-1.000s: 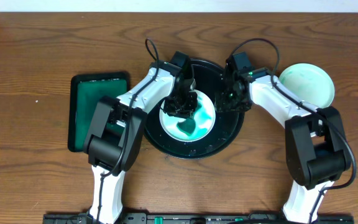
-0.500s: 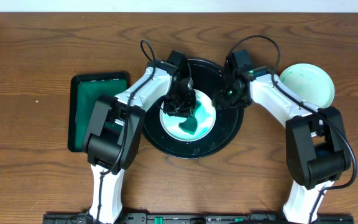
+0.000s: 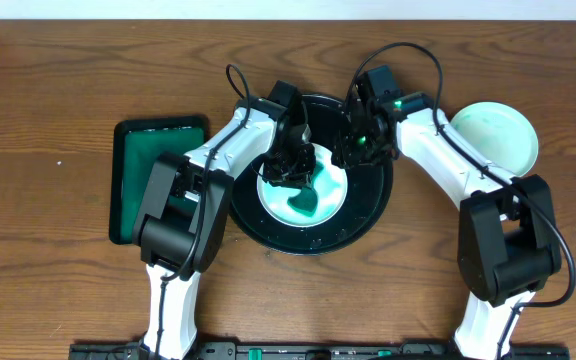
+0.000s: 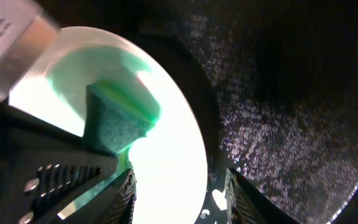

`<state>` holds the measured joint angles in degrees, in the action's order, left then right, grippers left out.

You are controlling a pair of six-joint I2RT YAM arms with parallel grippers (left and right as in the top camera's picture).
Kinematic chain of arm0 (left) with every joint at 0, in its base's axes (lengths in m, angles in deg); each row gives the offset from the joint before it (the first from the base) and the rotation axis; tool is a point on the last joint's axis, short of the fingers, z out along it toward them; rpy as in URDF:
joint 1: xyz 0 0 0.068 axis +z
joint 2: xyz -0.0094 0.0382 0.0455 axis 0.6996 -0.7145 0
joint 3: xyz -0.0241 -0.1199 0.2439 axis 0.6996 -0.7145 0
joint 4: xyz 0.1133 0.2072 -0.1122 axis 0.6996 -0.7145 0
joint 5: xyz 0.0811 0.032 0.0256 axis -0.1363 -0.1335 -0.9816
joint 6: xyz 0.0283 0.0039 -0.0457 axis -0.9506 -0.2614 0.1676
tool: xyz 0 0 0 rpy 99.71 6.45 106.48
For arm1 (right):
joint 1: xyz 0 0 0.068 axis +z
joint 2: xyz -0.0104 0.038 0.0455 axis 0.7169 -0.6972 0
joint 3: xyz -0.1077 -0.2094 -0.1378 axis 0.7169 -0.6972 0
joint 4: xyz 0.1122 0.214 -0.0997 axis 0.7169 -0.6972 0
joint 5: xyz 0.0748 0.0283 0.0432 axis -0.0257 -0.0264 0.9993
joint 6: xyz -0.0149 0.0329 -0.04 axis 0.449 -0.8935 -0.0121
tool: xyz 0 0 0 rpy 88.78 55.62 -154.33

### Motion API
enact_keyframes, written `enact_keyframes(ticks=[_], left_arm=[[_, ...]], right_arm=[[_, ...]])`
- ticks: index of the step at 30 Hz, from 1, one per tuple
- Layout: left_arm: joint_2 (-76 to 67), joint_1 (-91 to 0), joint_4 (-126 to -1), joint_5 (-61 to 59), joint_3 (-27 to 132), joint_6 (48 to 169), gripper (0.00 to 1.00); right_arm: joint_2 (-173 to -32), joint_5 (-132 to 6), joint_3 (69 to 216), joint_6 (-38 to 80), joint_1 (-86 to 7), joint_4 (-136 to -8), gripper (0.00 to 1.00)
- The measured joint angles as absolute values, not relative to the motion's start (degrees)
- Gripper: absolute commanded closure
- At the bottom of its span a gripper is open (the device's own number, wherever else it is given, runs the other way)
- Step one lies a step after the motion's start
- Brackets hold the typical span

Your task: Clean dirty plates on tray and stack at the side

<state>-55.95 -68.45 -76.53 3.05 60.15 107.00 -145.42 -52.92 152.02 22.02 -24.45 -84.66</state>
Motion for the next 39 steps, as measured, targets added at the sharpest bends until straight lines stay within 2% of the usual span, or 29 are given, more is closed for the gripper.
enact_keyframes(ticks=[8,11,14,16,17,33,39], left_arm=[[-55.95,-68.45,-76.53,3.05,60.15,107.00,0.93],[-55.95,-68.45,-76.53,3.05,60.15,107.03,0.93],[-55.95,-68.45,-76.53,3.05,60.15,107.20,0.93],[-55.95,-68.45,-76.51,3.05,60.15,107.24,0.93],[-55.95,-68.45,-76.53,3.05,60.15,107.24,0.93],[-55.49,-68.47,-76.57,2.52,60.15,107.48,0.93],[-50.75,-68.60,-78.76,-5.19,60.15,107.90,0.93]], right_arm=[[-145.42,-53.77,145.05,22.08,-23.49,-78.63,0.57],[-145.42,-53.79,143.43,21.88,-22.66,-76.57,0.74],[-145.42,-54.45,141.73,21.67,-22.00,-74.10,0.84],[-145.33,-54.88,140.37,21.38,-21.98,-72.33,0.97],[-145.04,-55.30,139.92,20.97,-21.98,-71.81,0.99],[-143.65,-56.11,136.92,17.25,-22.09,-67.94,0.99],[-143.58,-56.13,136.83,17.23,-22.09,-67.83,0.99]])
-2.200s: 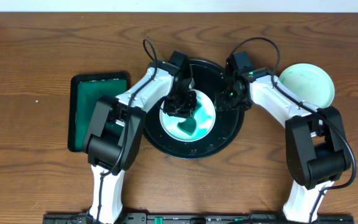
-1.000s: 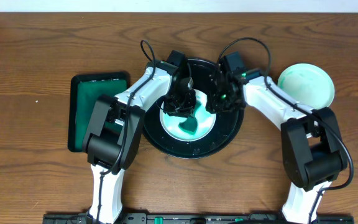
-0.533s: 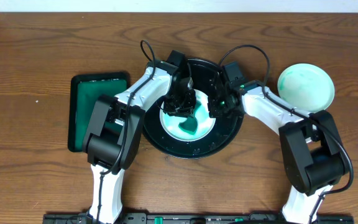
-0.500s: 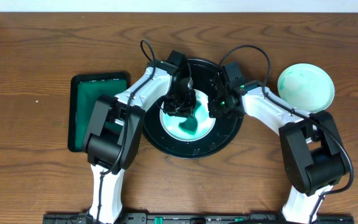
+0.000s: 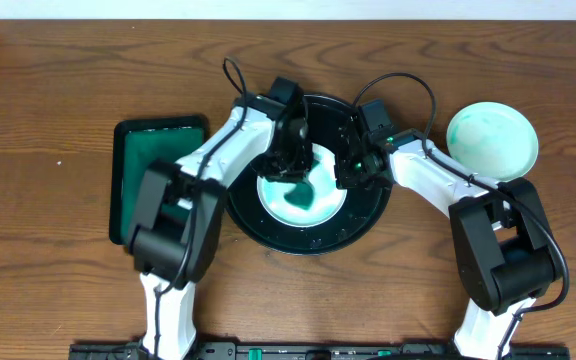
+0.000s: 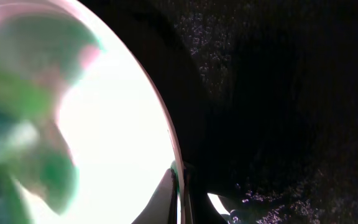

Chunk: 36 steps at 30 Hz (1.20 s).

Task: Clean dirty plates on tray and stack at the side
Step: 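Return the sponge to the green tray with the left gripper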

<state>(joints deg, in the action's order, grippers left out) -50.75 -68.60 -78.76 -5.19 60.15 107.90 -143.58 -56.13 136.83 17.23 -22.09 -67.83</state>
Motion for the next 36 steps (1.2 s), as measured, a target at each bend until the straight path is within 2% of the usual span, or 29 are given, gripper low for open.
enact_keyframes(ticks=[7,11,17,25,36], left_arm=[[-38.49,-68.49,-91.79,-31.33,60.15,111.99,0.92],[-37.07,-67.84,-94.21,-38.28,60.15,113.25,0.90],[-37.37,-65.30,-94.80,-41.48,60.15,114.50,0.88],[-37.37,-60.95,-94.80,-42.50,59.93,114.70,0.84],[-38.29,-56.08,-94.89,-42.24,58.53,114.70,0.83]], right_arm=[[-143.51,-56.11,136.62,17.51,-22.09,-67.26,0.99],[-143.47,-56.13,136.62,19.04,-22.09,-66.83,0.99],[-142.18,-56.35,138.01,23.17,-21.72,-69.99,0.99],[-130.93,-58.16,139.35,28.68,-20.58,-71.31,0.98],[-122.18,-73.13,139.65,34.34,-18.70,-73.03,0.99]])
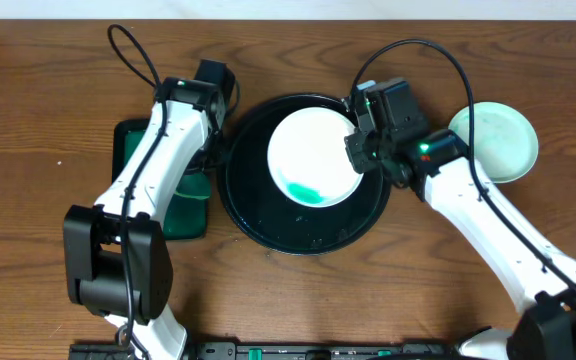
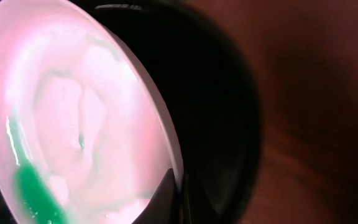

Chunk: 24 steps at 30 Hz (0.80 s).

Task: Clean dirty plates on tray and stack at the side
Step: 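Return the sponge to the green tray with the left gripper, then tilt and lift the scrubbed plate off the black tray with right gripper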

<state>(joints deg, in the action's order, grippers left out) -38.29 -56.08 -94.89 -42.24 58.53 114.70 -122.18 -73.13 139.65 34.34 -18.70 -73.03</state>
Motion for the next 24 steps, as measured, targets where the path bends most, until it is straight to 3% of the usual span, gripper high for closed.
enact_keyframes(ticks=[11,24], left_arm=[[-39.16,-54.94,-94.85,-42.00,58.51,114.70,0.83],[-39.16,-54.94,-94.85,-41.98,58.51,114.70,0.83]], right_arm=[[-119.67,-97.64,139.65,47.46,-6.62,-70.83,0.99],[-119.65,-131.01,139.65,71.24,5.97,-63.22,0.99]])
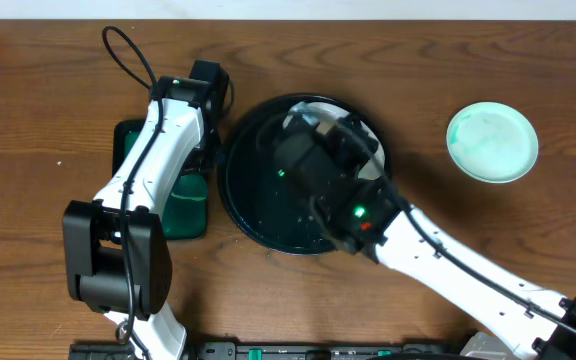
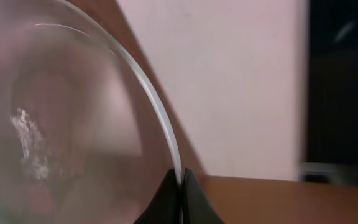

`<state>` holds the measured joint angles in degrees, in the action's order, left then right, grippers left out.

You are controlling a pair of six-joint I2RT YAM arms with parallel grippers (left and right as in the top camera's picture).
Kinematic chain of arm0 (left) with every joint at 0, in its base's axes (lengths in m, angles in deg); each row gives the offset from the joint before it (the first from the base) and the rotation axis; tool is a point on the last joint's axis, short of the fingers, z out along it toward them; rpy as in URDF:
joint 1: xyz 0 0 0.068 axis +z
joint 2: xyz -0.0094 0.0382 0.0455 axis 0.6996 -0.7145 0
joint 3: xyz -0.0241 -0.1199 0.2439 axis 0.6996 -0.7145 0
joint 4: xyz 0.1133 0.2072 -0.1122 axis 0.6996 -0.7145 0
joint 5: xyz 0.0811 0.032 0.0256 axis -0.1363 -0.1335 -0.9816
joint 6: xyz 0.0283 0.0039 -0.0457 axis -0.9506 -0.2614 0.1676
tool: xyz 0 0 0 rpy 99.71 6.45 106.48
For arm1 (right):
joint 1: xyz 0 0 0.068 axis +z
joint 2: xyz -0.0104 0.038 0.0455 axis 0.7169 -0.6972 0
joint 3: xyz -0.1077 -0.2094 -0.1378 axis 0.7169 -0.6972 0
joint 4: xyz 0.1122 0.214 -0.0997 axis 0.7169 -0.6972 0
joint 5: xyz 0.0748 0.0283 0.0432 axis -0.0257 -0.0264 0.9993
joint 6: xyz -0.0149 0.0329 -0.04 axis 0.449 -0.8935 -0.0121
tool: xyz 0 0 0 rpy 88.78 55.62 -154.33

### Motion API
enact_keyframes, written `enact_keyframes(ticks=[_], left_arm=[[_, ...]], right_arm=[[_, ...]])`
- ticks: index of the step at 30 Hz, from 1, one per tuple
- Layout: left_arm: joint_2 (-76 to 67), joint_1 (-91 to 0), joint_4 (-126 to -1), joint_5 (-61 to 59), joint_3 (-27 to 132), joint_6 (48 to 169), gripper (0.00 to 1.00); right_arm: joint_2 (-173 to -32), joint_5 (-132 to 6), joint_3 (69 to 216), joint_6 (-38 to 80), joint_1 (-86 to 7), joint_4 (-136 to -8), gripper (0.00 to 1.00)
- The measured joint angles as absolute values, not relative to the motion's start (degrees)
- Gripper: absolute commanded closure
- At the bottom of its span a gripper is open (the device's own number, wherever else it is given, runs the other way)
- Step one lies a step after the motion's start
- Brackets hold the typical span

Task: Clean dirty plates on tray and stack at the side
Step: 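Tilt and lift the scrubbed plate off the black tray with right gripper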

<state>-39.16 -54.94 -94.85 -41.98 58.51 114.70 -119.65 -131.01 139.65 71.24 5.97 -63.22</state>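
Note:
In the right wrist view my right gripper (image 2: 181,177) is shut on the rim of a white plate (image 2: 73,124). The plate is lifted and tipped on edge, with a pale wall behind it. Overhead, the raised right arm (image 1: 338,190) covers most of the plate; only a sliver of its white rim (image 1: 295,121) shows above the black round basin (image 1: 253,205). The left arm's wrist (image 1: 204,82) is over the green tray (image 1: 131,150). Its fingers are hidden beneath the wrist, and a green sponge-like block (image 1: 190,188) lies below it.
A pale green plate (image 1: 492,142) sits alone on the wooden table at the right. The green tray lies left of the basin, close to its rim. Cables loop above the left arm (image 1: 128,50).
My right arm has risen high over the basin, and the plate it grips is now tipped on edge. The left arm has stayed at the green tray.
The left gripper first held a green sponge on the plate in the basin, with the right gripper open around the rim. Then the right gripper was shut on the rim. Later the left arm was at the green tray. The plate, soap-smeared then, is now raised higher.

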Motion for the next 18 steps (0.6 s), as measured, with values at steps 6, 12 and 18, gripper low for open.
enact_keyframes(ticks=[6,12,18], left_arm=[[-39.16,-54.94,-94.85,-41.98,58.51,114.70,0.83],[-39.16,-54.94,-94.85,-41.98,58.51,114.70,0.83],[-39.16,-54.94,-94.85,-41.98,58.51,114.70,0.83]], right_arm=[[-119.65,-139.10,139.65,77.77,9.25,-62.43,0.99],[-119.65,-141.85,139.65,79.98,9.91,-62.41,0.99],[-119.65,-142.73,139.65,80.50,9.95,-62.32,0.99]])
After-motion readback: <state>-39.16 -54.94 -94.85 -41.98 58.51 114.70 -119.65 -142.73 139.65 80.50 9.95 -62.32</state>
